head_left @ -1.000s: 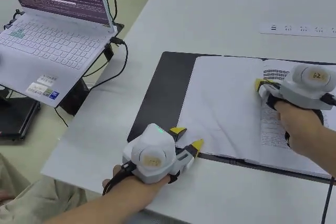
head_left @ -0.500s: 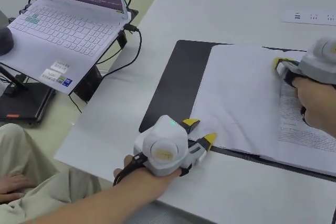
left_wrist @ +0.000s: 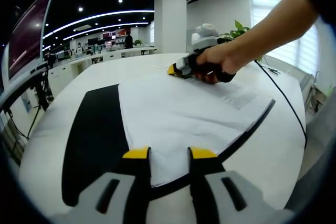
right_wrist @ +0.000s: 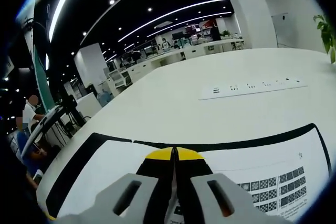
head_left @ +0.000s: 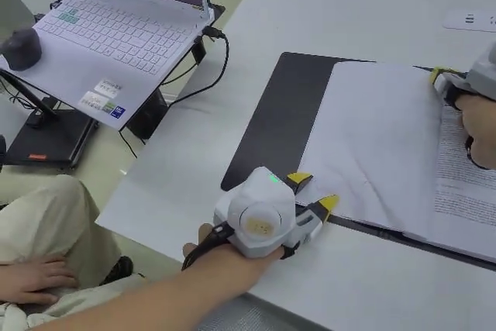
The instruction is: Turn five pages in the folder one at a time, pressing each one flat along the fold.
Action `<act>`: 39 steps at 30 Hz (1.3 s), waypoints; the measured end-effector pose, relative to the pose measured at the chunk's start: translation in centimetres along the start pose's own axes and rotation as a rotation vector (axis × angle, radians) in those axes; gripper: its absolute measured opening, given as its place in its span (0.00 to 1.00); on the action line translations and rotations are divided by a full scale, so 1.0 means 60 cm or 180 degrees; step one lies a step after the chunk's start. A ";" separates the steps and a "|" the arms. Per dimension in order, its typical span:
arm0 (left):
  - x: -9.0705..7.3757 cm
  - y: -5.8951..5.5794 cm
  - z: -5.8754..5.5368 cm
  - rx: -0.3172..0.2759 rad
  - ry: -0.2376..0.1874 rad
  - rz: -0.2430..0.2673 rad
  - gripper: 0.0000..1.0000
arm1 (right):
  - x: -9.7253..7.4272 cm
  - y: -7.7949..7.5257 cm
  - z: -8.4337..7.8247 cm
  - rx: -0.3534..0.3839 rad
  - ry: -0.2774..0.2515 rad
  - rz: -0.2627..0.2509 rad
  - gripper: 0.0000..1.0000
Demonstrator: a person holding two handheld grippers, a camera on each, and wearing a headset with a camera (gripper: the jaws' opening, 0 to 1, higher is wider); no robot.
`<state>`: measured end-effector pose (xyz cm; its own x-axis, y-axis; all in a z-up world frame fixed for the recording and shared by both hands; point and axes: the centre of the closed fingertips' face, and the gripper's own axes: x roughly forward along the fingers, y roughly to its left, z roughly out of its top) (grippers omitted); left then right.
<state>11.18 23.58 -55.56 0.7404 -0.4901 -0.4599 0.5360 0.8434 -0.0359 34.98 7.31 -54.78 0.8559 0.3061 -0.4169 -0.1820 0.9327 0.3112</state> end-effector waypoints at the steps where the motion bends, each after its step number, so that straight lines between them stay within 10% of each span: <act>1: 0.000 0.000 0.000 -0.0002 -0.0001 0.0000 0.27 | 0.001 -0.001 0.000 0.0008 -0.0005 -0.0005 0.00; 39: -0.002 0.001 -0.001 -0.0011 -0.0027 0.0000 0.26 | -0.144 0.070 -0.066 0.0026 0.0172 0.0361 0.00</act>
<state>11.12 23.70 -55.59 0.7438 -0.4920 -0.4524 0.5347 0.8442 -0.0390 24.91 9.33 -53.24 0.8027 0.4195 -0.4238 -0.2720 0.8901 0.3657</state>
